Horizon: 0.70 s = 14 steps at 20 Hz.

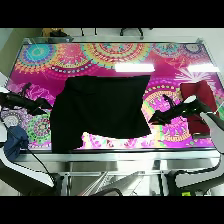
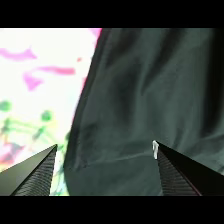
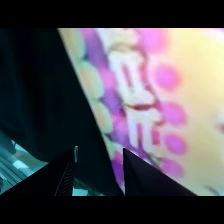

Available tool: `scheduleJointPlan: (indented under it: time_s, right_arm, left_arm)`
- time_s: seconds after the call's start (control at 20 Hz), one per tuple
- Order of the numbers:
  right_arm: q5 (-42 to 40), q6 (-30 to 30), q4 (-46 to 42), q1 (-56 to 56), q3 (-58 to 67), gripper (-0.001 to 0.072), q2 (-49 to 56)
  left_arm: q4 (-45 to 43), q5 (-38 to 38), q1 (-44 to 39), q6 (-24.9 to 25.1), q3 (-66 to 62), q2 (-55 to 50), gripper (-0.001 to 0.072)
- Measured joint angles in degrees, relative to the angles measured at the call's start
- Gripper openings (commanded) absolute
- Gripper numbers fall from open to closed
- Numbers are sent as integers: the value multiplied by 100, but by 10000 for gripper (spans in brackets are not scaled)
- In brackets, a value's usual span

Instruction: Fold the shirts.

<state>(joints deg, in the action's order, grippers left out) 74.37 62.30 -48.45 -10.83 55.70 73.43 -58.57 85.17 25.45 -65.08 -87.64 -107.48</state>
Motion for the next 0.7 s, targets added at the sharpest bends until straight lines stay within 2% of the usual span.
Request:
scheduleJointPlan:
  time_s: [0.15,0.25,0.3,0.7]
  right_arm:
    - [-92,-72,52,125,-127,342,-13]
    - [-122,-153,83,166,-168,342,-15]
    - [-140,-192,96,192,-184,342,-17]
    - [-181,-328,127,380,-216,341,2]
  left_arm:
    - [59,151,-219,50,22,-170,663]
    - [59,297,-306,68,31,-289,378]
    - [42,369,-332,68,44,-341,292]
    - [-66,660,-111,68,17,-404,292]
